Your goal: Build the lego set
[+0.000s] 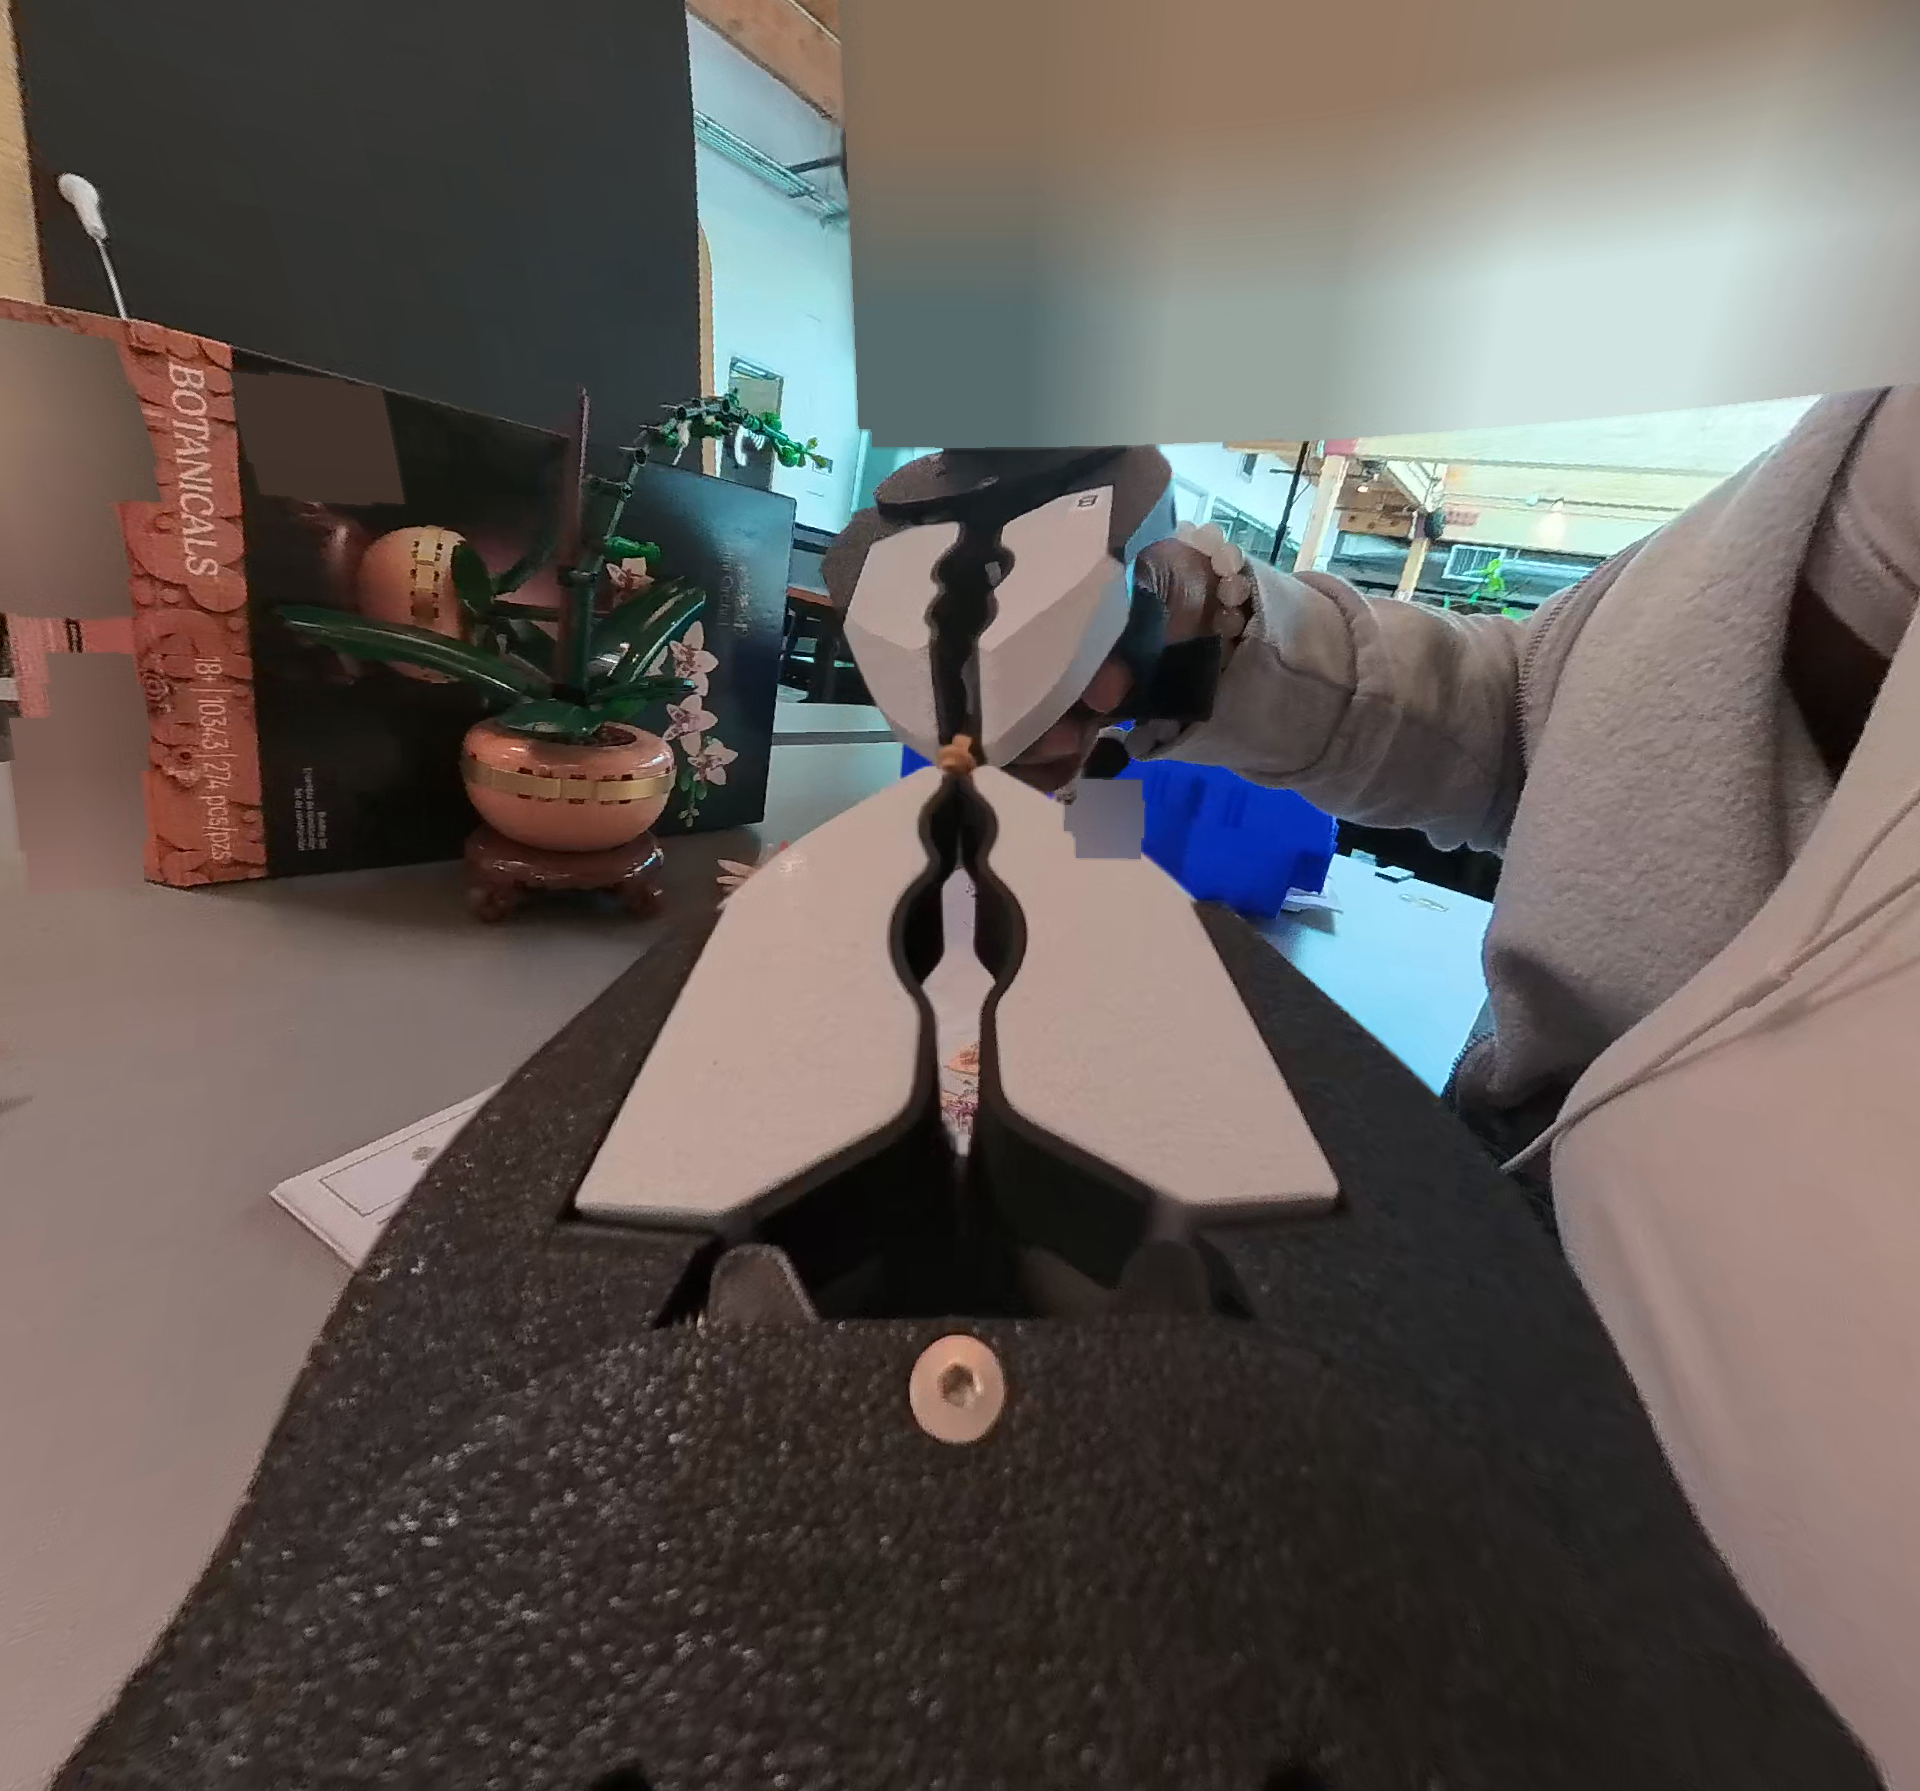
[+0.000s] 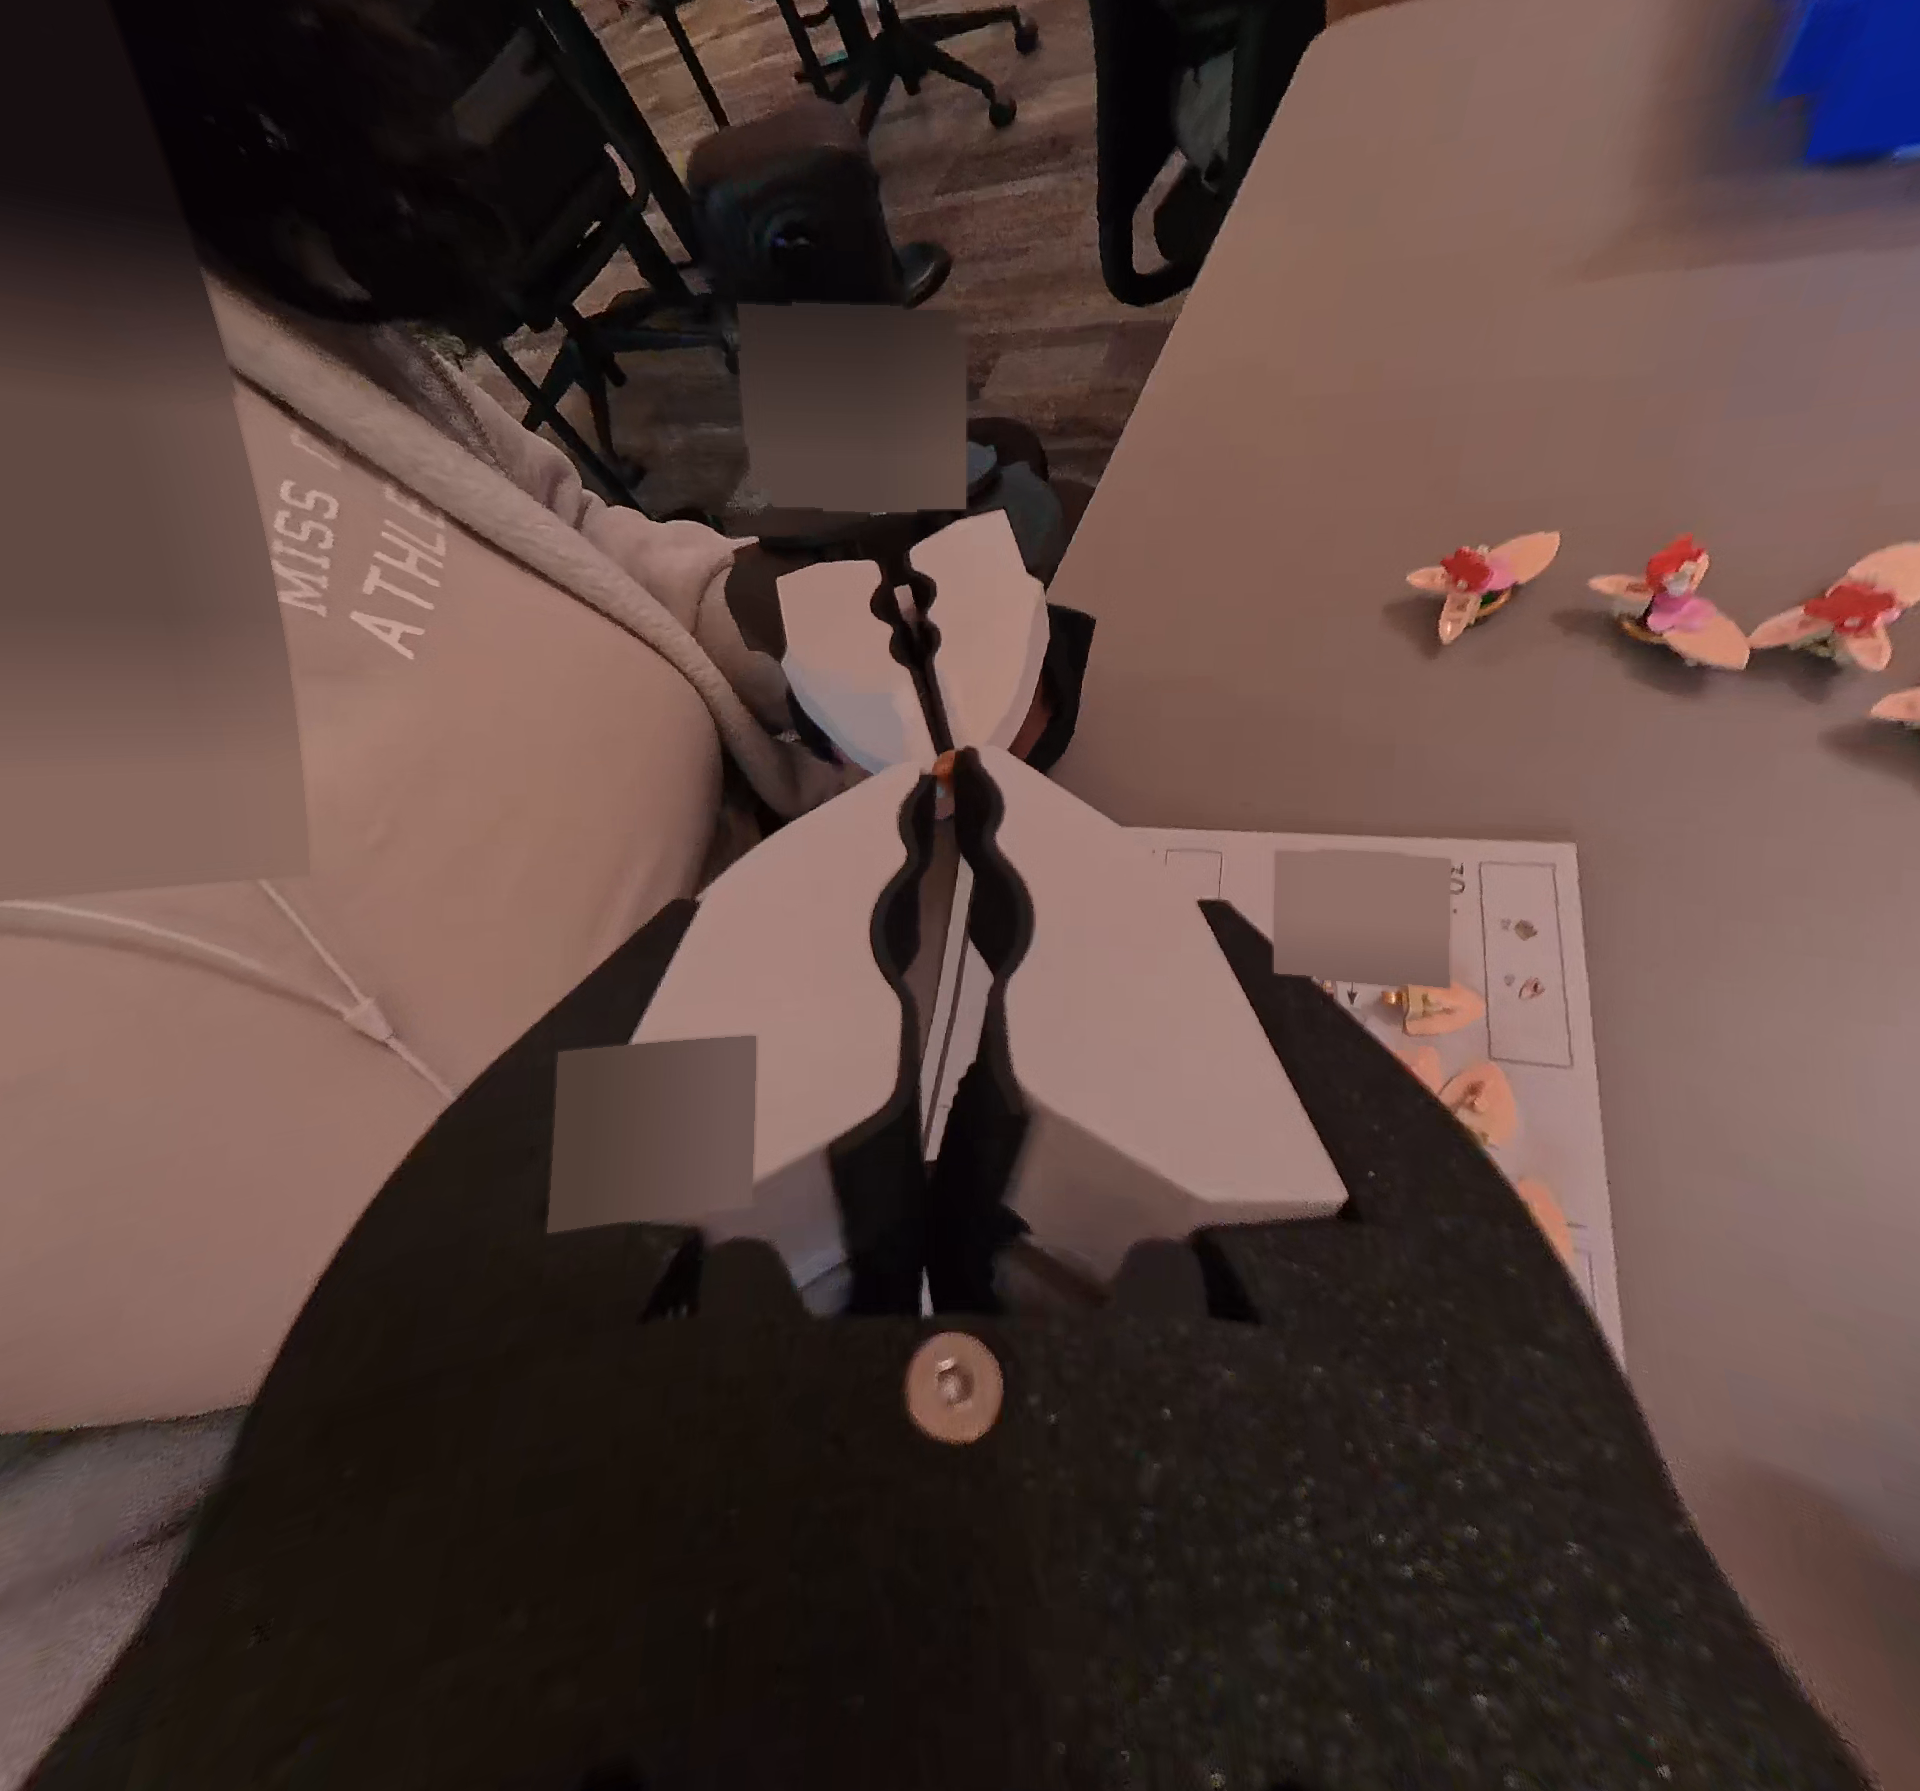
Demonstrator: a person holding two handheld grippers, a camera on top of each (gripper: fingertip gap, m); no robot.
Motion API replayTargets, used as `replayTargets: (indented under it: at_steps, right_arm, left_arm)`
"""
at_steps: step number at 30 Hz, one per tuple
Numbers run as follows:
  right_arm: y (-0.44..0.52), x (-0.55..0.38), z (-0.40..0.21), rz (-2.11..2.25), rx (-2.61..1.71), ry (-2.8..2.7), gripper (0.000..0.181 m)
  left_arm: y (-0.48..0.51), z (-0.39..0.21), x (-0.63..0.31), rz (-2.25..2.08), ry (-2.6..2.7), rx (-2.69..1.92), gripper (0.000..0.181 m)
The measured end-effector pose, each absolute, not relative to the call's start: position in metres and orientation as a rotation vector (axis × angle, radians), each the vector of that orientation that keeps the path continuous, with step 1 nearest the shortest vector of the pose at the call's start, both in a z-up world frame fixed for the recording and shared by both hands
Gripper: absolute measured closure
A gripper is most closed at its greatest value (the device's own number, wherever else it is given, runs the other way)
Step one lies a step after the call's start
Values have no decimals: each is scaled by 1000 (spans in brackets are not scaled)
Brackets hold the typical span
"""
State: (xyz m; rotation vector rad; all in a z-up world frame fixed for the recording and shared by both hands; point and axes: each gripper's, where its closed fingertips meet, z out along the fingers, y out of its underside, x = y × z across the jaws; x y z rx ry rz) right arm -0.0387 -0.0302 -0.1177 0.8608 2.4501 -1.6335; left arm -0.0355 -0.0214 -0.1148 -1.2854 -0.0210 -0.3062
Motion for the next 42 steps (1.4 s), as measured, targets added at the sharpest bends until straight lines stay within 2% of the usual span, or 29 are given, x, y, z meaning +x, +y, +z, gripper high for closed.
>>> replayTargets:
  at_steps: [25,38,40,42]
  right_arm:
    - [-28,-36,-123,-1645,859,2424,180]
    - [-26,-32,-119,-1763,758,2546,180]
    - [-17,-31,-110,-1876,839,2531,180]
    - [4,-27,-105,-1970,1027,2489,180]
  left_arm:
    - [-20,-116,-32,-260,25,-1298,175]
    - [-18,-112,-27,-349,27,-1299,179]
    - [-17,-109,-24,-338,87,-1334,174]
    - [-11,-120,-22,-304,188,-1462,160]
